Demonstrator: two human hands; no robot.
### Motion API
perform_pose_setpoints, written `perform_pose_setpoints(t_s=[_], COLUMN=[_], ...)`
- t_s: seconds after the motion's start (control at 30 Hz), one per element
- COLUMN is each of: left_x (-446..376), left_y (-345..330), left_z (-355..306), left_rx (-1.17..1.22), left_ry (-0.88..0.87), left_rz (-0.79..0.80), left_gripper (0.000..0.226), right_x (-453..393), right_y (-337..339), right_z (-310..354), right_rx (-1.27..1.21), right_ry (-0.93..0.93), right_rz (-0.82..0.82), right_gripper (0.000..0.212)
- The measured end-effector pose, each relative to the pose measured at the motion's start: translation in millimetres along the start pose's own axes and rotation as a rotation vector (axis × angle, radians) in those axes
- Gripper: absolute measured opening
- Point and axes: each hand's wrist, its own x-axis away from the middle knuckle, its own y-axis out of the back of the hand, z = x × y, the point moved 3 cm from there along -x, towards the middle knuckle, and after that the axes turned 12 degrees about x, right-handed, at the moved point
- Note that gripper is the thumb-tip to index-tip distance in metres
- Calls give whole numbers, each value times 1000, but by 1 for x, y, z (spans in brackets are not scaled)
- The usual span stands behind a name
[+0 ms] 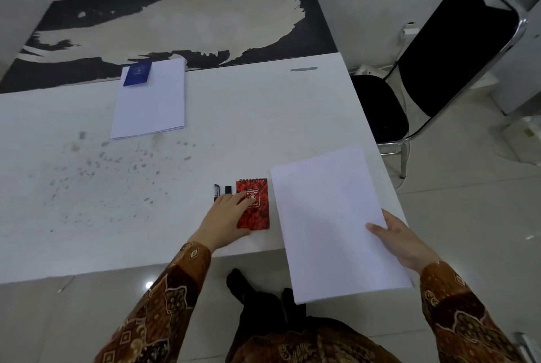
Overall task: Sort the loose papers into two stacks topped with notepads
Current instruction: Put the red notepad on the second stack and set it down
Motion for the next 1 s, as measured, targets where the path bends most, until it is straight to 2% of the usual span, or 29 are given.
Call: perform_pose_setpoints(t_s=[0.1, 0.2, 0.3, 0.33, 0.43, 0.47, 0.63, 0.77, 0.9, 1.0], left_x=[3, 8, 7, 5, -2, -5, -10, -4, 0, 0], left_y=[18, 43, 66, 70, 73, 72, 57, 33, 5, -11], left_z=[-2, -5, -9, -10, -13, -15, -28, -30, -17, -9], left_rx=[120, 171, 139, 126, 128, 128, 205, 228, 261, 392], left_ry=[-12, -42, -46, -49, -24, -13, -39, -100, 48, 157], left_rz=[7, -84, -266, -321, -443, -469, -451, -404, -346, -325], left_gripper=[56, 37, 31, 30, 30, 29, 25, 20, 26, 23], right_x=[1, 2, 6, 7, 11, 12, 9, 0, -7, -12], right_y=[3, 6, 6, 4, -6, -11, -48, -74, -86, -88], right_z=[-5, -6, -5, -7, -10, -10, 3, 18, 28, 27], right_rx=[-32, -73, -59, -48, -53, -45, -19, -35, -39, -47], right_ry=[-25, -44, -52, -58, -95, -105, -118, -70, -41, -42], right_rz=[19, 30, 71, 91, 146, 161, 237, 211, 175, 142], right_gripper=[35, 40, 84, 85, 42, 38, 35, 30, 28, 30])
